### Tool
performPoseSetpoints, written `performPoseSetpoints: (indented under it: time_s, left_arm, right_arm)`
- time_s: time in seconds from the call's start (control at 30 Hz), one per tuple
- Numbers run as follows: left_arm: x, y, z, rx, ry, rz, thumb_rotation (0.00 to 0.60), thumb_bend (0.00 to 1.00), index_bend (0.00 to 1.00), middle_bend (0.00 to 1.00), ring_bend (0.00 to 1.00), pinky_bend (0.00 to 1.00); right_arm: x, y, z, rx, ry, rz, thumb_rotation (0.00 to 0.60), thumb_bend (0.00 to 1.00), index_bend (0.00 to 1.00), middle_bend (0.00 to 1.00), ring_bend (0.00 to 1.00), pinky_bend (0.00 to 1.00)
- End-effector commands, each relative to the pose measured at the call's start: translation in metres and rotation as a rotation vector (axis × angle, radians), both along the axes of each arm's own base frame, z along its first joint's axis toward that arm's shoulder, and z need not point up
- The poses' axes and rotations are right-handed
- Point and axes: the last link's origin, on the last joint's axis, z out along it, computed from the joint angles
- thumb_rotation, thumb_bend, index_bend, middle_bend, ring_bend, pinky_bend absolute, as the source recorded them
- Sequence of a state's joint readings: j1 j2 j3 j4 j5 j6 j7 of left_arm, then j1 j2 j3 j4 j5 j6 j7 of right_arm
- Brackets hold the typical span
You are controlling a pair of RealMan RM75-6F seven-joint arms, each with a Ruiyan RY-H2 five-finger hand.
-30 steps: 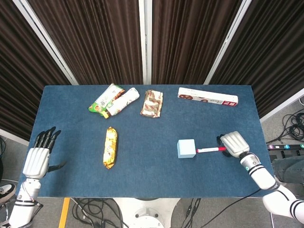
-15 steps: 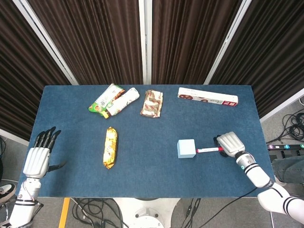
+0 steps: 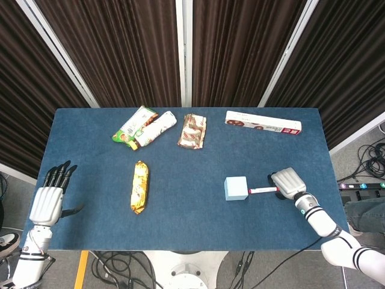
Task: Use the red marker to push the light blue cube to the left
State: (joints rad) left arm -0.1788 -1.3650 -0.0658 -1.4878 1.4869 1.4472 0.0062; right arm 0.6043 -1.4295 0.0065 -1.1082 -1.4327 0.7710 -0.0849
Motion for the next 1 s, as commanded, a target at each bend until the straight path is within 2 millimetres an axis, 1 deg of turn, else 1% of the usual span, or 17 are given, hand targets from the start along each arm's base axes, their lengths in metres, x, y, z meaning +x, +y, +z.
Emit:
performPoseSetpoints:
  time_s: [0.03, 0.27, 0.5, 0.77, 1.0]
  left_arm:
    - [-0.0003, 0.0002, -0.0002, -0.001, 0.0, 0.001, 0.6, 0.0, 0.12, 0.09, 0.04, 0.07]
    - [-0.001, 0.0008, -0.0008, -0.003, 0.0, 0.002, 0.6, 0.0, 0.12, 0.1, 0.04, 0.07]
    - [-0.002, 0.0017, -0.0015, -0.01, -0.002, 0.008, 0.6, 0.0, 0.12, 0.1, 0.04, 0.07]
    - [-0.0017, 0.0021, -0.0016, -0.01, -0.006, 0.006, 0.6, 0.0, 0.12, 0.1, 0.04, 0.07]
    - [-0.0017, 0.0018, -0.002, -0.012, -0.006, 0.004, 0.6, 0.0, 0.12, 0.1, 0.04, 0.07]
  right_arm:
    - [-0.0003, -0.0008, -0.0015, 0.001, 0.004, -0.004, 0.6, 0.15, 0.49, 0.46, 0.97, 1.0]
    - [-0.0003, -0.0018, -0.0043, 0.001, 0.009, -0.007, 0.6, 0.16, 0.51, 0.49, 0.97, 1.0]
    - [0.0001, -0.0022, -0.0077, -0.015, 0.022, 0.004, 0.6, 0.23, 0.59, 0.55, 1.0, 1.0]
    - [0.0, -0.0043, -0.0102, -0.029, 0.037, 0.006, 0.6, 0.31, 0.66, 0.61, 1.0, 1.0]
    - [0.0027, -0.0053, -0.004, -0.054, 0.008, 0.01, 0.6, 0.35, 0.71, 0.66, 1.0, 1.0]
